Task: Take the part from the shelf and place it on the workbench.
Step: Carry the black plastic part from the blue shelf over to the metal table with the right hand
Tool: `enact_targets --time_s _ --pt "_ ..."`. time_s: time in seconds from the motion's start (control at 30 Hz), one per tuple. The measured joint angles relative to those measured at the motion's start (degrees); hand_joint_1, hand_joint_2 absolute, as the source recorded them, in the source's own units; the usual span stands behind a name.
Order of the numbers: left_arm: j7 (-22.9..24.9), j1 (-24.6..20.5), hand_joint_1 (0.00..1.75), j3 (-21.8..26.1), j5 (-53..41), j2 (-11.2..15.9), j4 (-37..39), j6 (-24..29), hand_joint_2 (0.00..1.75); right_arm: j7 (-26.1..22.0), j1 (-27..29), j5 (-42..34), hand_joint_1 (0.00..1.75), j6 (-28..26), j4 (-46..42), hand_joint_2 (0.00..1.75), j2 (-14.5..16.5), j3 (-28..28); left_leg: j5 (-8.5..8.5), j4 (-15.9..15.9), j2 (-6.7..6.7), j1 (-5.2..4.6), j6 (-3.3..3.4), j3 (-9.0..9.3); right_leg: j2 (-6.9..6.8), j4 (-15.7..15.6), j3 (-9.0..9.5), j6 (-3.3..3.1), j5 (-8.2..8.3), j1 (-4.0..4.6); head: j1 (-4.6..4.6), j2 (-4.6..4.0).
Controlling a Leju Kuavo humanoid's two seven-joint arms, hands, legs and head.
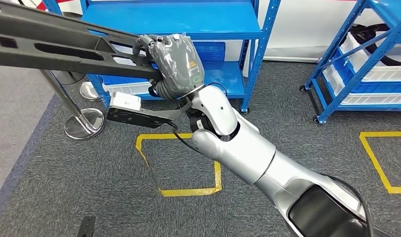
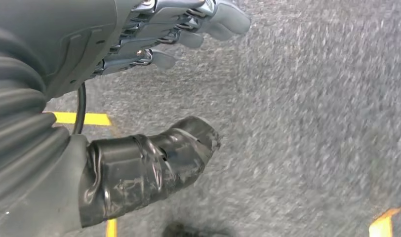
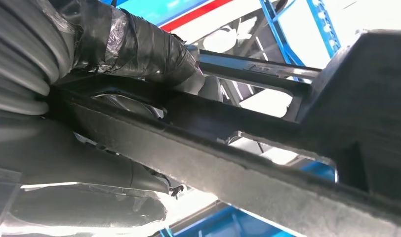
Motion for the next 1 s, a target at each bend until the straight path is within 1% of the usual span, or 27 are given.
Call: enact_targets --time_s 0.03,0.1,0.13,0.17,0.2,0.23,0.27,0.3,0.33,0.37,0.4,0.43,0.47,0.5,0.53,0.6,0.63,0.67,0.7,0.73,0.77,0.8,0.83,0.87,0.93,0.97,1.0 --pt "0.05 0.05 0.00 0.00 0.08 0.07 0.00 0.01 1.75 -0.09 0.05 -0.09 1.75 -0.13 0.01 1.75 -0.01 0.00 -1.95 2.17 -0.07 0.06 -0.35 -0.87 -0.08 -0.43 -0.17 0.10 0.63 -0.27 -0.09 0.00" --pt "0.14 0.14 0.00 0.00 0.21 0.16 0.00 0.01 1.75 -0.18 0.28 -0.32 1.75 -0.44 0.01 1.75 -0.02 0.00 -6.48 9.29 -0.11 0.49 -1.18 -3.19 -0.11 -0.53 -1.03 0.20 1.40 -0.44 -0.22 0.00" --pt "0.18 0.19 0.00 0.00 0.29 0.26 0.00 0.01 1.75 -0.18 0.46 -0.49 1.75 -0.56 0.01 1.75 -0.04 0.00 -7.68 12.27 -0.10 0.74 -1.61 -3.94 -0.13 -0.36 -1.54 0.34 1.65 -0.56 -0.23 0.00" --pt "0.26 0.24 0.00 0.00 0.36 0.36 0.00 0.02 1.75 -0.18 0.65 -0.65 1.75 -0.63 0.01 1.75 -0.06 0.00 -7.79 13.51 -0.08 0.97 -2.00 -3.84 -0.14 -0.11 -2.05 0.52 1.85 -0.72 -0.23 0.00" --pt "0.39 0.28 0.00 0.00 0.42 0.43 0.00 0.01 1.75 -0.18 0.79 -0.81 1.75 -0.64 0.01 1.75 -0.09 0.00 -6.91 12.39 -0.06 1.19 -2.37 -2.53 -0.15 0.26 -2.58 0.70 1.98 -0.96 -0.22 0.00" --pt "0.53 0.31 0.00 0.00 0.50 0.47 0.00 -0.04 1.75 -0.18 0.87 -0.93 1.75 -0.61 0.01 1.75 -0.11 0.00 -5.55 9.23 0.01 1.43 -2.74 -0.19 -0.16 0.76 -3.10 0.91 2.03 -1.21 -0.25 0.00" --pt "0.67 0.28 0.00 0.00 0.58 0.49 0.00 -0.15 1.75 -0.20 0.91 -1.08 1.75 -0.57 -0.03 1.75 -0.12 0.00 -4.80 5.29 0.05 1.54 -3.06 2.54 -0.15 1.29 -3.64 1.18 2.02 -1.38 -0.30 0.00" --pt "0.76 0.25 0.00 0.00 0.67 0.55 0.00 -0.29 1.75 -0.26 0.92 -1.28 1.75 -0.55 -0.06 1.75 -0.11 0.00 -4.06 2.21 -0.05 1.53 -2.99 4.61 -0.11 1.75 -4.07 1.46 2.01 -1.44 -0.37 0.00" --pt "0.81 0.22 0.00 0.00 0.77 0.61 0.00 -0.44 1.75 -0.48 0.93 -1.57 1.75 -0.59 -0.09 1.75 -0.09 0.00 -3.89 0.28 -0.15 1.49 -2.74 5.77 -0.05 2.14 -4.38 1.75 2.02 -1.37 -0.42 0.00" --pt "0.83 0.18 0.00 0.00 0.84 0.69 0.00 -0.55 1.75 -0.84 0.92 -1.91 1.75 -0.74 -0.10 1.75 -0.07 0.00 -4.12 -0.34 -0.30 1.37 -2.22 6.04 0.02 2.38 -4.64 2.04 2.11 -1.27 -0.47 0.00" --pt "0.83 0.18 0.00 0.00 0.90 0.78 0.00 -0.60 1.75 -1.30 0.93 -2.25 1.75 -0.97 -0.05 1.75 -0.05 0.00 -3.87 -0.22 -0.43 1.30 -1.58 5.75 0.07 2.47 -4.74 2.30 2.26 -1.20 -0.45 0.00" --pt "0.83 0.18 0.00 0.00 0.95 0.80 0.00 -0.61 1.75 -1.76 0.93 -2.50 1.75 -1.24 0.04 1.75 -0.03 0.00 -3.87 -0.48 -0.40 1.47 -1.08 5.68 0.10 2.63 -4.88 2.58 2.30 -1.13 -0.44 0.00" --pt "0.82 0.17 0.00 0.00 0.97 0.83 0.00 -0.61 1.75 -2.09 0.89 -2.61 1.75 -1.56 0.17 1.75 -0.02 0.00 -3.73 -0.65 -0.39 1.57 -0.58 5.64 0.16 3.10 -5.15 2.88 1.96 -1.17 -0.41 0.00" --pt "0.82 0.17 0.00 0.00 1.00 0.86 0.00 -0.61 1.75 -2.29 0.85 -2.67 1.75 -1.81 0.32 1.75 -0.01 0.00 -3.50 -0.81 -0.37 1.68 -0.12 5.57 0.22 4.42 -5.76 3.15 0.98 -1.21 -0.38 0.00" --pt "0.82 0.16 0.00 0.00 0.99 0.91 0.00 -0.61 1.75 -2.40 0.82 -2.69 1.75 -2.03 0.46 1.75 -0.01 0.00 -3.27 -0.95 -0.35 1.78 0.31 5.48 0.29 6.83 -6.81 3.37 -0.61 -1.29 -0.35 0.00" --pt "0.85 0.16 0.00 0.00 0.97 1.04 0.00 -0.60 1.75 -2.52 0.83 -2.82 1.75 -2.37 0.76 1.75 -0.02 0.00 -2.95 -0.92 -0.41 1.68 0.80 5.04 0.37 14.01 -9.88 3.65 -4.43 -1.51 -0.31 0.00" --pt "0.88 0.20 0.00 0.00 0.94 1.09 0.00 -0.58 1.75 -2.57 0.90 -2.93 1.75 -2.50 0.91 1.75 -0.03 0.00 -2.81 -0.88 -0.49 1.65 0.86 4.78 0.38 17.11 -11.16 3.69 -5.61 -1.60 -0.31 0.00" --pt "0.94 0.25 0.00 0.00 0.90 1.14 0.00 -0.57 1.75 -2.59 0.99 -3.03 1.75 -2.59 1.06 1.75 -0.05 0.00 -2.68 -0.82 -0.60 1.63 0.85 4.54 0.39 18.61 -11.67 3.69 -5.83 -1.66 -0.32 0.00" --pt "1.03 0.29 0.00 0.00 0.86 1.17 0.00 -0.55 1.75 -2.59 1.06 -3.19 1.75 -2.66 1.24 1.75 -0.08 0.00 -2.55 -0.75 -0.76 1.63 0.77 4.34 0.41 18.00 -11.10 3.61 -5.04 -1.70 -0.32 0.00" --pt "1.11 0.31 0.00 0.00 0.81 1.18 0.00 -0.55 1.75 -2.59 1.11 -3.38 1.75 -2.71 1.39 1.75 -0.10 0.00 -2.44 -0.67 -0.94 1.63 0.65 4.21 0.46 15.32 -9.47 3.46 -3.47 -1.72 -0.31 0.00" --pt "1.20 0.32 0.00 0.00 0.76 1.18 0.00 -0.55 1.75 -2.62 1.13 -3.62 1.75 -2.78 1.52 1.75 -0.12 0.00 -2.35 -0.61 -1.13 1.63 0.52 4.12 0.71 11.40 -7.26 3.26 -1.79 -1.72 -0.31 0.00" --pt "1.28 0.30 0.00 0.00 0.70 1.17 0.00 -0.55 1.75 -2.69 1.12 -3.86 1.75 -2.87 1.61 1.75 -0.11 0.00 -2.23 -0.51 -1.32 1.53 0.27 3.95 1.14 7.61 -5.24 3.08 -0.68 -1.66 -0.32 0.00" --pt "1.37 0.27 0.00 0.00 0.61 1.17 0.00 -0.55 1.75 -2.78 1.09 -4.03 1.75 -3.03 1.64 1.75 -0.10 0.00 -2.06 -0.48 -1.48 1.46 -0.04 3.73 1.51 4.92 -3.85 2.96 -0.06 -1.62 -0.35 0.00" --pt "1.46 0.26 0.00 0.00 0.50 1.17 0.00 -0.54 1.75 -2.88 1.09 -4.13 1.75 -3.21 1.66 1.75 -0.10 0.00 -1.85 -0.50 -1.59 1.45 -0.41 3.51 1.84 3.48 -3.24 2.85 0.06 -1.53 -0.36 0.00" --pt "1.62 0.30 0.00 0.00 0.34 1.17 0.00 -0.51 1.75 -2.98 1.13 -4.16 1.75 -3.48 1.71 1.75 -0.13 0.00 -1.35 -0.80 -1.79 1.59 -1.22 3.27 1.82 3.01 -3.26 2.55 0.25 -1.43 -0.38 0.00" --pt "1.65 0.35 0.00 0.00 0.32 1.15 0.00 -0.49 1.75 -2.97 1.17 -4.17 1.75 -3.52 1.74 1.75 -0.13 0.00 -1.39 -0.75 -1.79 1.72 -1.51 3.15 1.62 2.79 -3.29 2.25 0.51 -1.47 -0.38 0.00" --pt "1.66 0.38 0.00 0.00 0.31 1.14 0.00 -0.48 1.75 -2.93 1.18 -4.20 1.75 -3.53 1.76 1.75 -0.13 0.00 -1.96 -0.07 -1.62 1.74 -1.74 2.77 1.41 2.54 -3.28 1.94 0.78 -1.55 -0.49 0.00"
